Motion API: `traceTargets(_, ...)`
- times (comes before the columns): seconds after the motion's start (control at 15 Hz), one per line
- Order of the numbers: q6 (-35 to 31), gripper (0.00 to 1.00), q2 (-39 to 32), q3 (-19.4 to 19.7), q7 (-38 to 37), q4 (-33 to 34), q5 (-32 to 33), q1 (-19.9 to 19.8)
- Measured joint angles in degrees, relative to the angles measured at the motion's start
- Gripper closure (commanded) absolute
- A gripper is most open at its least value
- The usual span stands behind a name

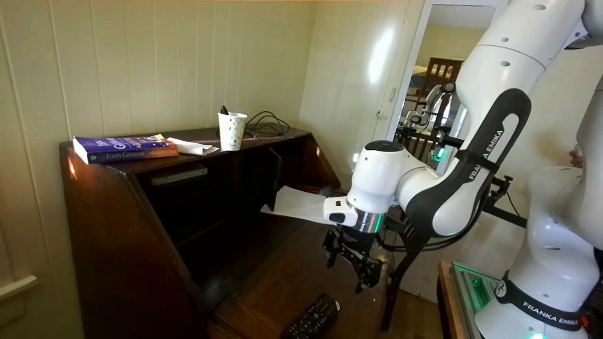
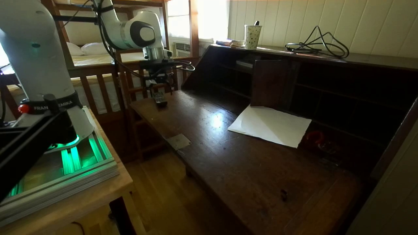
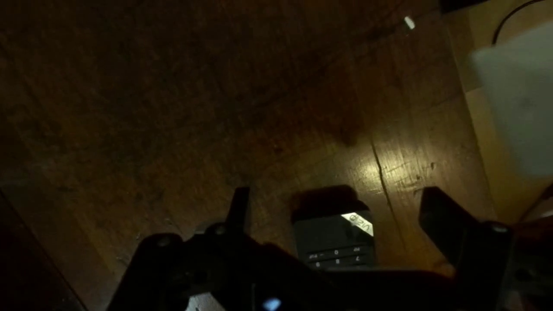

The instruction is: Put the remote inside the topmost shelf on the left

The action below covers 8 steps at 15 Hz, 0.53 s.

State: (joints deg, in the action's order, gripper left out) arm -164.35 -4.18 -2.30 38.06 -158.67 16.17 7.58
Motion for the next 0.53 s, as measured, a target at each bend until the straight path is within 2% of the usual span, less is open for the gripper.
traceTargets(0.53, 0.2, 0.0, -0.1, -0.2, -0.7, 0.3, 0.4, -0.2)
